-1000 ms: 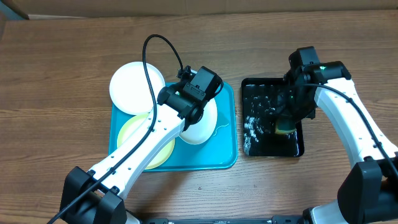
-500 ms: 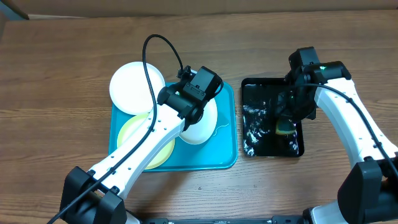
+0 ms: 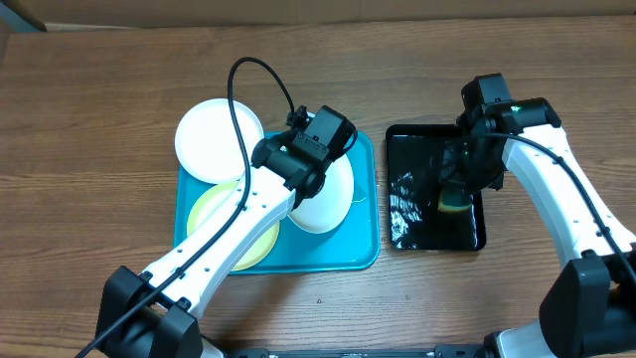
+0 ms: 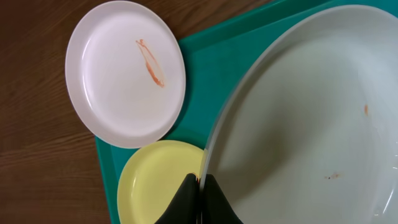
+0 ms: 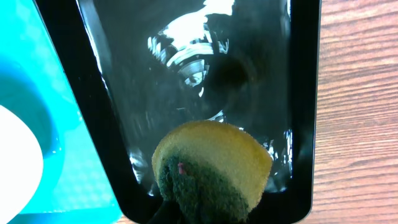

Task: Clean dirty plates on tray and stack at the side
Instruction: 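Rub the sponge in the black tray's water with the right gripper, then carry the sponge with the right gripper onto the held white plate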

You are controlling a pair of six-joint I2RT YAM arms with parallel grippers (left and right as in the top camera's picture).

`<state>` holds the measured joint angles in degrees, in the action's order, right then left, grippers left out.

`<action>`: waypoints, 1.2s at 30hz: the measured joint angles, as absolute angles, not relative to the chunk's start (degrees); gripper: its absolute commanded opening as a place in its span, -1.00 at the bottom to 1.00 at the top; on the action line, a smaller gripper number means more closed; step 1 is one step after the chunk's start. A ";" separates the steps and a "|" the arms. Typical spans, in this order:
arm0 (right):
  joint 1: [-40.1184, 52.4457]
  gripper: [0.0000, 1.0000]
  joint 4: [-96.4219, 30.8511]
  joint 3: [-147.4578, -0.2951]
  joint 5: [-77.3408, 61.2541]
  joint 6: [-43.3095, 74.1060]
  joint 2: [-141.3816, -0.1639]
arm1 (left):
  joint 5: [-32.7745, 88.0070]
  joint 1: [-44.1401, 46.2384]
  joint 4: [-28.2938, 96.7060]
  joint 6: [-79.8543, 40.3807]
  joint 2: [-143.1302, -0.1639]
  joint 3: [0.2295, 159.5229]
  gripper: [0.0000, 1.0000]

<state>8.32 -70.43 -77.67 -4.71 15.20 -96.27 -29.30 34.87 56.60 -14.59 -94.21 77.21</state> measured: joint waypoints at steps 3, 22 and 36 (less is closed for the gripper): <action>8.29 -0.93 -71.20 -77.45 -6.46 13.93 -96.27 | -28.99 34.85 56.62 -14.59 -94.21 77.21 -0.92; 8.23 -0.92 -70.19 -77.41 -12.86 10.41 -96.27 | -20.58 33.32 56.49 -13.50 -94.21 77.21 -0.92; 8.01 -0.92 -69.36 -77.38 -28.47 4.67 -96.27 | -19.00 33.32 55.70 -13.30 -94.21 77.21 -0.92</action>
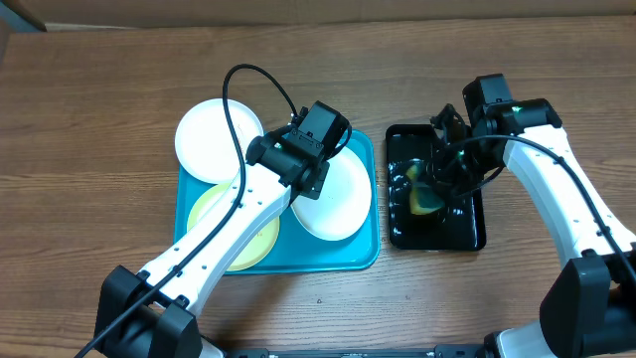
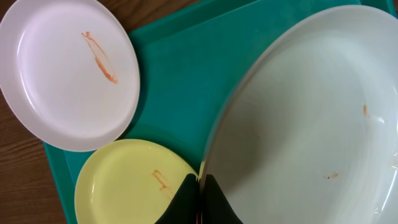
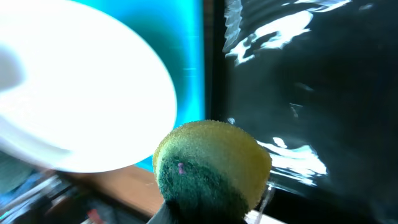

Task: Clean dirty plates on tray and stack at the side
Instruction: 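Carry the sponge with the right gripper onto the held white plate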

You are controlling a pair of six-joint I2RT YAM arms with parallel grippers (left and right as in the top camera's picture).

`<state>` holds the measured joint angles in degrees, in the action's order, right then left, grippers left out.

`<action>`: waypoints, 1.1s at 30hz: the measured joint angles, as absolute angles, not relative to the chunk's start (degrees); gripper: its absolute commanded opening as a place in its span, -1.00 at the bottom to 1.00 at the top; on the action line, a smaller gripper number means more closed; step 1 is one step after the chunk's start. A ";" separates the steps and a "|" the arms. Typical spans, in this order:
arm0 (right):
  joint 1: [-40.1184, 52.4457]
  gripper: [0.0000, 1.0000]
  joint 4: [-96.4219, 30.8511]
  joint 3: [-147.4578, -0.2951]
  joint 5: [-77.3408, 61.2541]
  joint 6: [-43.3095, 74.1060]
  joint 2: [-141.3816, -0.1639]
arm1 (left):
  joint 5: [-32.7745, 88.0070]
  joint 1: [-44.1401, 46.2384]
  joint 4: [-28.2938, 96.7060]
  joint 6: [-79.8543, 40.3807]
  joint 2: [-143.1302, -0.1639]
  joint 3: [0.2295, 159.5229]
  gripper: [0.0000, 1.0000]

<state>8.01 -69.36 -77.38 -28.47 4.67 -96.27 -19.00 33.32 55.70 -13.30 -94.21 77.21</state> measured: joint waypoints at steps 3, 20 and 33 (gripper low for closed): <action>8.36 -0.92 -67.66 -77.34 -34.46 3.51 -96.27 | -18.98 33.32 55.61 -13.30 -94.21 77.21 -0.92; 26.68 -0.92 -36.32 -66.74 -36.18 20.49 -96.27 | -15.35 32.99 54.00 -13.30 -94.21 77.21 -0.92; 39.09 -0.92 -29.85 -66.32 -18.81 30.02 -96.33 | -11.11 28.93 54.06 -12.01 -94.21 77.21 -0.92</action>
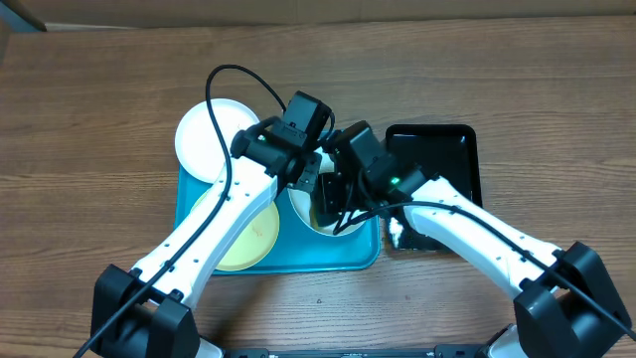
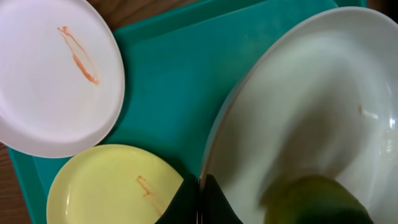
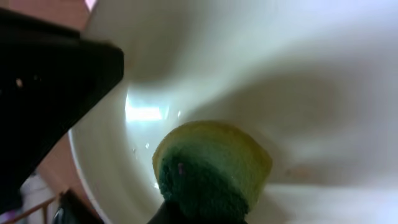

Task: Clean dirty plates on tray and stack at the side
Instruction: 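Carry the sponge with the right gripper onto the held white plate, then scrub the white plate with the sponge while the left gripper holds it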

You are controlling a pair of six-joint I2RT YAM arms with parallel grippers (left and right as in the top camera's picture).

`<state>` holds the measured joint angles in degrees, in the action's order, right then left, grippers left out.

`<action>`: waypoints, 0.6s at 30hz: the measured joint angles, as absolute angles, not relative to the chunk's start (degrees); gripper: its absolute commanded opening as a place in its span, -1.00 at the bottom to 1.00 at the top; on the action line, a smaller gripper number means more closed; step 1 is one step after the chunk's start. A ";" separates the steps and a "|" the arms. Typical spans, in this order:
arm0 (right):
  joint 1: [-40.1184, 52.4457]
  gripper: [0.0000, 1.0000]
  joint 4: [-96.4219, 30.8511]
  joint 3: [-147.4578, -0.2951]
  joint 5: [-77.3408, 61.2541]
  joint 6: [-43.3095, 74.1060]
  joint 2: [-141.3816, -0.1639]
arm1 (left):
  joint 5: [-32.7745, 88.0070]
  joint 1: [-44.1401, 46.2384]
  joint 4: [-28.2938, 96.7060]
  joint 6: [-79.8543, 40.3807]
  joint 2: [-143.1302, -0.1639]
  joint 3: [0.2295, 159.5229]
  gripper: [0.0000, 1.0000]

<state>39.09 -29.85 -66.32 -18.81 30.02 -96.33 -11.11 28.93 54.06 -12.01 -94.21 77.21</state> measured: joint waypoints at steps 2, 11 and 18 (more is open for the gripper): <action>39.20 -0.93 -27.77 -66.30 -17.26 30.50 -96.79 | -10.59 28.38 54.06 -11.31 -94.21 77.21 -0.92; 39.09 -0.92 -22.55 -66.26 -13.78 31.53 -100.57 | -9.30 27.92 55.86 -7.22 -94.30 77.21 -0.92; 39.13 -0.92 -22.00 -66.26 -8.67 31.48 -100.73 | -8.54 28.03 56.16 -5.50 -94.32 77.21 -0.92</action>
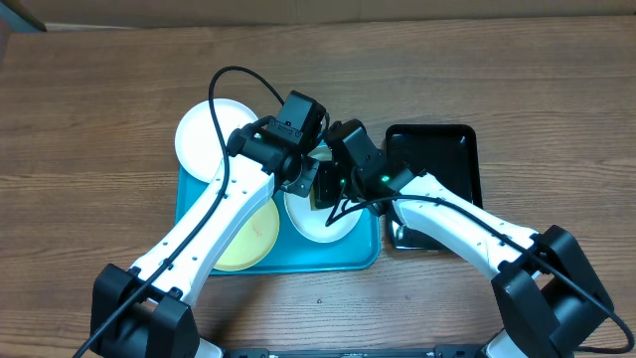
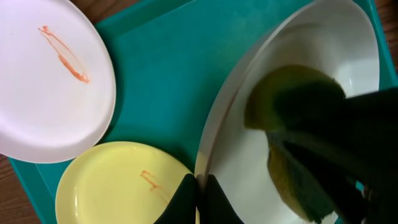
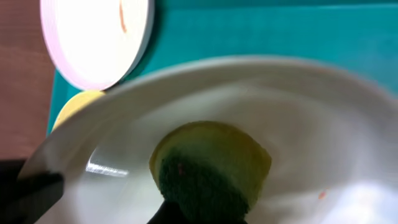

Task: Clean dirty plates on tray and stack at the side
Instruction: 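Scrub the white plate with the sponge while the left gripper holds it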

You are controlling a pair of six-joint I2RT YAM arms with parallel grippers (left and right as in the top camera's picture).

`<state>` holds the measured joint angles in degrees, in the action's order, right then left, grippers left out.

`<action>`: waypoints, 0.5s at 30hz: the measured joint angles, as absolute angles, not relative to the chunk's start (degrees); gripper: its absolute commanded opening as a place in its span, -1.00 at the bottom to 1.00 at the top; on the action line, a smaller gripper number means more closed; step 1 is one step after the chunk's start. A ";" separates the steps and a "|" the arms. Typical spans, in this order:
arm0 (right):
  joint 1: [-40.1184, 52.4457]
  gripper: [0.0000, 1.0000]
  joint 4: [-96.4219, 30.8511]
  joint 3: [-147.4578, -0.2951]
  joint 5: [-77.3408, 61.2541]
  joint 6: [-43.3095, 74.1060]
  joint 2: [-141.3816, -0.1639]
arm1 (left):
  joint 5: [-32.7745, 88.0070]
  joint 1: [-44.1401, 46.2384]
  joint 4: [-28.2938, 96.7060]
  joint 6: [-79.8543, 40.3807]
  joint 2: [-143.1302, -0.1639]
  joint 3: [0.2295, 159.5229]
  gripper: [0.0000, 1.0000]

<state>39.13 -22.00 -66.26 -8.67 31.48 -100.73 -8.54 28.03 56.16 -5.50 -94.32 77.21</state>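
My left gripper is shut on the rim of a white plate, holding it tilted over the teal tray. My right gripper is shut on a yellow-and-green sponge pressed against the plate's inner face; the sponge also shows in the left wrist view. A small orange speck remains on the plate. A yellow plate with an orange smear lies on the tray. A pink-white plate with an orange streak overlaps the tray's far left corner.
A black tray holding water sits right of the teal tray. Both arms cross over the teal tray's right half. Bare wooden table surrounds the trays.
The sponge has shifted across the plate's face, from its lower part toward the upper rim near my left gripper. The left gripper's hold is unchanged; the plate is tilted a little more.
My right gripper first held the sponge in the black water tray while the left held the white plate over the teal tray. Then the sponge was lifted at the tray's edge. It then lay against the plate's face, and now sits elsewhere on it.
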 measured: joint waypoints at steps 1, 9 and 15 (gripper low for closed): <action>39.13 -0.92 -21.91 -66.26 -7.77 31.46 -100.73 | -8.51 28.10 56.16 -5.45 -94.32 77.21 -0.92; 39.13 -0.92 -21.69 -66.26 -2.22 31.48 -100.90 | -8.08 28.14 56.16 -5.34 -94.32 77.21 -0.92; 39.16 -0.92 -21.37 -66.26 0.64 31.51 -102.32 | -8.08 28.14 56.16 -5.34 -94.32 77.21 -0.92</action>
